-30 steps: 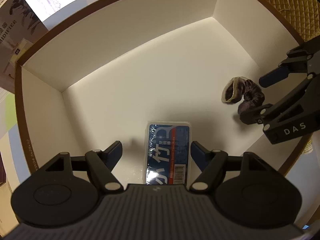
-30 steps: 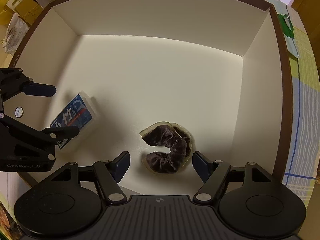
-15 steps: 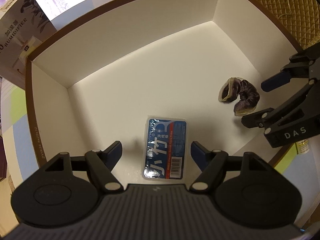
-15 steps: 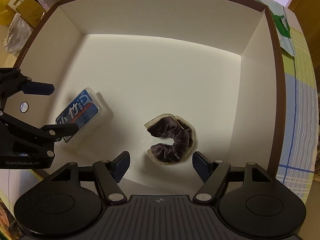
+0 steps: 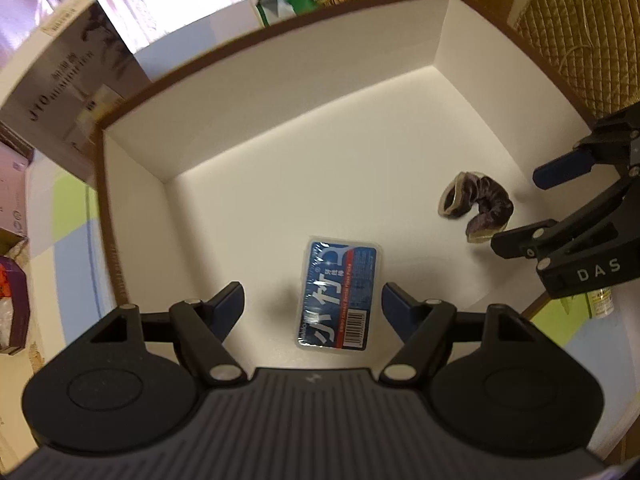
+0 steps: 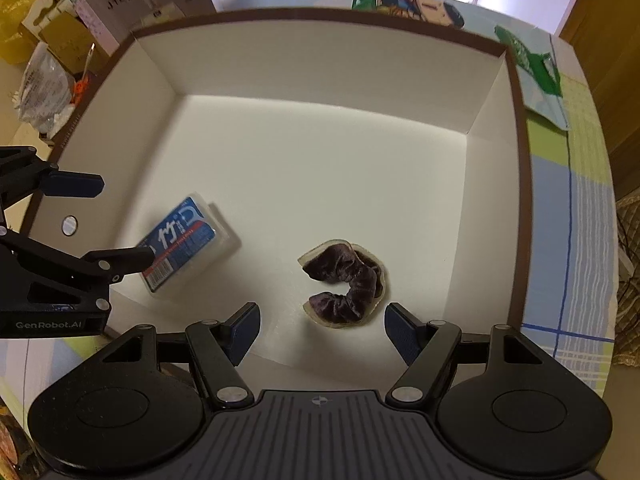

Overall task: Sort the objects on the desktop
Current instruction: 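Withdraw both open tools from the box back toward the table items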

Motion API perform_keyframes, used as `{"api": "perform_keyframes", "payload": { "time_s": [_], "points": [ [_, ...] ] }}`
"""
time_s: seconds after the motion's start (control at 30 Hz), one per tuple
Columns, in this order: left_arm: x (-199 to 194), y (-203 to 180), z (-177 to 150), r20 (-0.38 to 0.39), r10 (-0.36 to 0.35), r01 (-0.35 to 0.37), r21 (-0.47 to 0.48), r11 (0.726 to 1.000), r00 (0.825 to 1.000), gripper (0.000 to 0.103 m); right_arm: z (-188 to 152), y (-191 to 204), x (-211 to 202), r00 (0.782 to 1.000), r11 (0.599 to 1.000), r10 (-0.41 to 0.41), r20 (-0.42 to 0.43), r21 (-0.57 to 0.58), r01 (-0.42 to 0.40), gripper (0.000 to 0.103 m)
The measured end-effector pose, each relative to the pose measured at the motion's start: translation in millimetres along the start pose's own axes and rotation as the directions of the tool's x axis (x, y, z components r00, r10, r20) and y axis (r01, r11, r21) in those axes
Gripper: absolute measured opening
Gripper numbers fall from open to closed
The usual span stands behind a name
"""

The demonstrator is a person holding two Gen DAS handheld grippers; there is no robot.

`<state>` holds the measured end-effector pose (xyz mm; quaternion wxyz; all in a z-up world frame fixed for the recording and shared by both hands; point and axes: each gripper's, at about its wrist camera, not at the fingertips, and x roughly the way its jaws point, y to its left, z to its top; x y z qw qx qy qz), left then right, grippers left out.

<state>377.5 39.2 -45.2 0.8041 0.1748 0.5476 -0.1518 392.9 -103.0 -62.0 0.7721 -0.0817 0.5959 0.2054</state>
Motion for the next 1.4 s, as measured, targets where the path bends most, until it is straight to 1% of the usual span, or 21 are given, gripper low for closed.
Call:
{"api": "perform_keyframes", "payload": {
  "time_s": [0.13, 0.3, 0.47, 0.63, 0.8, 0.87, 1.07, 1.23, 1.33, 1.4],
  "points": [
    [-17.5, 0.3, -5.2, 0.031, 0.046, -0.045, -0.029, 0.999, 0.998, 0.074, -4.7, 2.1, -16.1, 0.999, 1.000, -0.022, 0.045, 0.010, 0.022, 0.075],
    [-39.1, -0.1, -16.0, 0.058, 0.091, -0.087, -0.070, 0.994, 0.994, 0.079, -16.3, 3.4, -37.3, 0.994, 0.999, -0.033, 0.101, 0.040, 0.029, 0.075],
    [-63.6, 0.8, -29.9, 0.099, 0.120, -0.108, -0.125, 0.986, 0.988, 0.084, -29.2, 2.4, -58.3, 0.987, 0.997, -0.035, 0.158, 0.073, 0.024, 0.075],
    [-82.1, -3.0, -47.9, 0.124, 0.152, -0.130, -0.170, 0.977, 0.981, 0.085, -46.3, 3.9, -74.4, 0.977, 0.994, -0.054, 0.207, 0.103, 0.033, 0.075],
    [-97.8, -9.9, -63.7, 0.142, 0.164, -0.137, -0.185, 0.973, 0.976, 0.086, -62.6, 5.1, -84.0, 0.968, 0.991, -0.042, 0.248, 0.135, 0.008, 0.075],
    [-102.4, -12.9, -68.9, 0.147, 0.168, -0.139, -0.190, 0.972, 0.975, 0.088, -68.2, 6.2, -87.3, 0.966, 0.990, -0.037, 0.257, 0.143, 0.000, 0.075],
    [-115.1, -21.6, -85.3, 0.159, 0.176, -0.142, -0.205, 0.968, 0.971, 0.089, -82.8, 8.1, -98.5, 0.956, 0.990, -0.033, 0.291, 0.142, -0.010, 0.075],
    [-125.7, -26.9, -106.2, 0.183, 0.182, -0.137, -0.237, 0.962, 0.966, 0.089, -102.2, 4.5, -110.0, 0.937, 0.989, -0.020, 0.350, 0.146, -0.034, 0.075],
    [-126.0, -28.8, -118.5, 0.173, 0.185, -0.139, -0.252, 0.958, 0.967, 0.089, -115.2, 0.3, -112.4, 0.931, 0.986, -0.002, 0.364, 0.156, -0.059, 0.075],
    [-124.8, -30.9, -126.8, 0.158, 0.192, -0.147, -0.257, 0.955, 0.968, 0.089, -122.0, -2.0, -112.1, 0.932, 0.985, 0.003, 0.361, 0.159, -0.065, 0.075]
  ]
}}
